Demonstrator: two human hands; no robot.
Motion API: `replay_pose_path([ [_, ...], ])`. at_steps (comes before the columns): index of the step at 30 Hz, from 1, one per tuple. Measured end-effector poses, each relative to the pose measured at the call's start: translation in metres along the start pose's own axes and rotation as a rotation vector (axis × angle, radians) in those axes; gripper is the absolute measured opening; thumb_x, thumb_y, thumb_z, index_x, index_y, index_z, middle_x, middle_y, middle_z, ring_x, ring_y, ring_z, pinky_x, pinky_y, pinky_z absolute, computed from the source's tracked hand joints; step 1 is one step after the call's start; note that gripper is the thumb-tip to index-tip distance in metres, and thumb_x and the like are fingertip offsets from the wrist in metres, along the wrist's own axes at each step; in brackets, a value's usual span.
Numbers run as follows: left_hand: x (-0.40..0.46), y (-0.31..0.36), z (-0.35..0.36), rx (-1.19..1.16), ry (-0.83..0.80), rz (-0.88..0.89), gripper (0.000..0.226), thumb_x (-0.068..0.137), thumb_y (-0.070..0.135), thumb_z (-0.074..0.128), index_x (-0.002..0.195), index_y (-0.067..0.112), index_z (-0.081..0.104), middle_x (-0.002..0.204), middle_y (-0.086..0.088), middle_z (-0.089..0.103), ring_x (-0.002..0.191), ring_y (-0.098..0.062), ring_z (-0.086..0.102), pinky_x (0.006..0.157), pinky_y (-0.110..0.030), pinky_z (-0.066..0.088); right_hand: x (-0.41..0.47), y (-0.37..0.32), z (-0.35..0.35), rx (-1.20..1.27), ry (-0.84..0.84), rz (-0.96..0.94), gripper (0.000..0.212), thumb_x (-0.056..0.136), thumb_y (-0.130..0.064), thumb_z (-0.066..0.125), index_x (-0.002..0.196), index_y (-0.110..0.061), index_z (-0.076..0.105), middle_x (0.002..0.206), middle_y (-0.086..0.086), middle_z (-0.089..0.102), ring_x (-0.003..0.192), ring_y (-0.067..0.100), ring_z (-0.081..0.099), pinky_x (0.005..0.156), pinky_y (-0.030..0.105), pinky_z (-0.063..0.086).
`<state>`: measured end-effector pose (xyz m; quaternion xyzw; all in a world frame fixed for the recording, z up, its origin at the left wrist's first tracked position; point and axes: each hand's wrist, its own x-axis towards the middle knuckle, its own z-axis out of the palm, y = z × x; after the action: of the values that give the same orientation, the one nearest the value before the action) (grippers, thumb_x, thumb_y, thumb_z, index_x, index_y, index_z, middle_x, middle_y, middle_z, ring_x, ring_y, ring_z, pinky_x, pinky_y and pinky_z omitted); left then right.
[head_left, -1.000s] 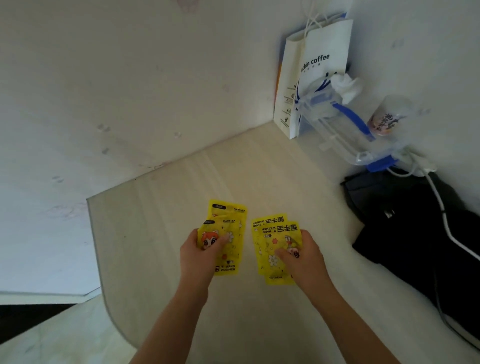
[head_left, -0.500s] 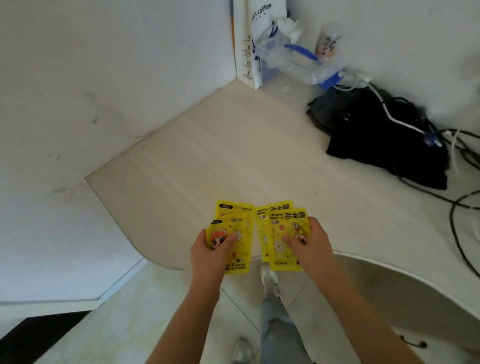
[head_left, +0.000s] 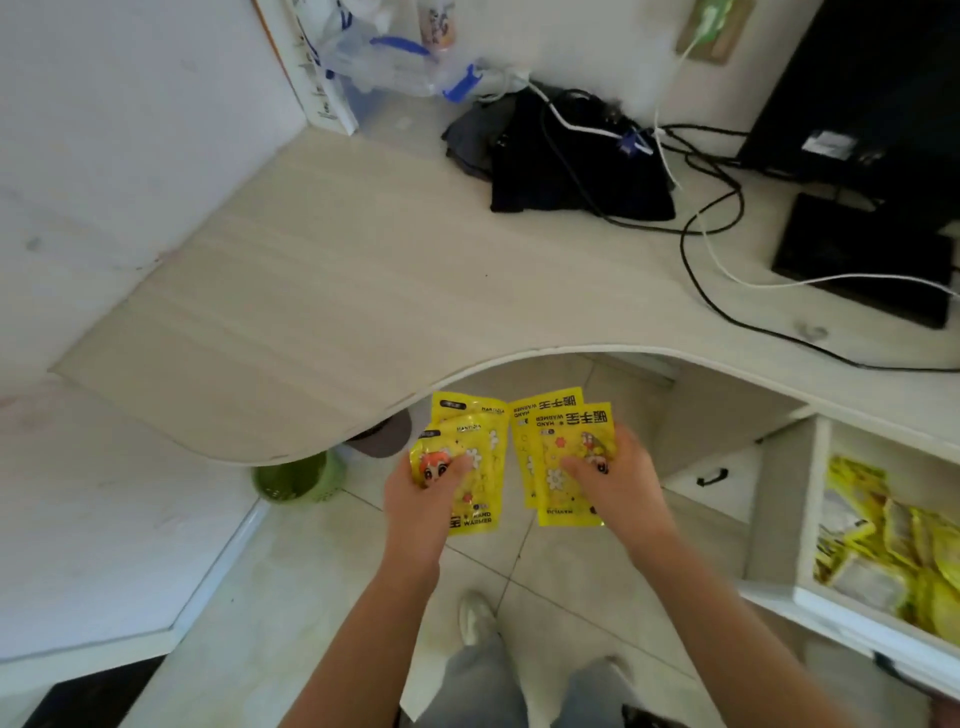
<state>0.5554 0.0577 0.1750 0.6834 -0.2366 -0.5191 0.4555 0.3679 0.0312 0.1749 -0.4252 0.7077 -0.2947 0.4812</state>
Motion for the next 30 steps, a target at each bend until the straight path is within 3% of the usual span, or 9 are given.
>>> replay_pose_path([
  [6,-0.048,-0.038,0.071,0.137,-0.060,-0.002,0.022,0.077,0.023,0.078,0.097,0.024,0.069,0.091,-0.002,0.074,0.081,-0.023,0.073,0.072,-0.046,0.061,-0.031,0.068,-0.093,0.039,0.086,0.089,0.029,0.081,-0.025,0.071,0.108,-0.025,0.060,0.097,-0.007,0.071,0.086,0.013,0.069,0.071,0.037,0.058],
  [10,-0.102,-0.071,0.135,0.165,-0.131,-0.004,0.018,0.079,0.021,0.077,0.096,0.021,0.070,0.089,0.000,0.075,0.078,-0.018,0.073,0.061,-0.030,0.059,-0.056,0.119,-0.167,0.093,0.162,0.125,0.032,0.081,-0.021,0.072,0.111,-0.023,0.060,0.100,-0.004,0.071,0.088,0.017,0.069,0.075,0.044,0.059],
  [12,-0.131,-0.089,0.168,0.181,-0.172,-0.007,0.017,0.080,0.020,0.076,0.096,0.019,0.071,0.087,0.000,0.075,0.075,-0.015,0.073,0.055,-0.024,0.056,-0.066,0.143,-0.204,0.123,0.193,0.138,0.031,0.082,-0.018,0.070,0.111,-0.021,0.059,0.100,-0.002,0.071,0.088,0.018,0.069,0.073,0.041,0.058],
  [19,-0.203,-0.135,0.265,0.213,-0.298,-0.095,0.015,0.081,0.023,0.074,0.096,0.021,0.071,0.087,0.000,0.076,0.078,-0.018,0.074,0.070,-0.038,0.061,-0.097,0.210,-0.313,0.162,0.295,0.153,0.030,0.085,-0.009,0.063,0.115,-0.012,0.057,0.102,0.004,0.070,0.090,0.024,0.067,0.063,0.029,0.052],
  [22,-0.217,-0.145,0.298,0.210,-0.336,-0.137,0.012,0.082,0.022,0.074,0.094,0.021,0.071,0.089,-0.003,0.076,0.082,-0.023,0.073,0.072,-0.042,0.060,-0.102,0.229,-0.344,0.206,0.344,0.179,0.024,0.083,-0.004,0.060,0.106,-0.010,0.058,0.098,0.011,0.069,0.087,0.030,0.066,0.068,0.036,0.053],
  [26,-0.220,-0.152,0.337,0.230,-0.374,-0.189,0.012,0.084,0.020,0.072,0.096,0.018,0.070,0.091,-0.006,0.076,0.082,-0.025,0.073,0.062,-0.034,0.058,-0.097,0.246,-0.377,0.249,0.396,0.211,0.027,0.081,-0.001,0.055,0.104,-0.013,0.058,0.095,0.015,0.068,0.078,0.028,0.061,0.068,0.036,0.052],
  [30,-0.207,-0.159,0.377,0.279,-0.435,-0.248,0.011,0.085,0.020,0.071,0.096,0.018,0.070,0.092,-0.007,0.076,0.084,-0.027,0.073,0.070,-0.045,0.060,-0.077,0.261,-0.403,0.258,0.438,0.276,0.028,0.081,0.000,0.056,0.106,-0.012,0.058,0.096,0.017,0.068,0.076,0.028,0.063,0.070,0.044,0.056],
])
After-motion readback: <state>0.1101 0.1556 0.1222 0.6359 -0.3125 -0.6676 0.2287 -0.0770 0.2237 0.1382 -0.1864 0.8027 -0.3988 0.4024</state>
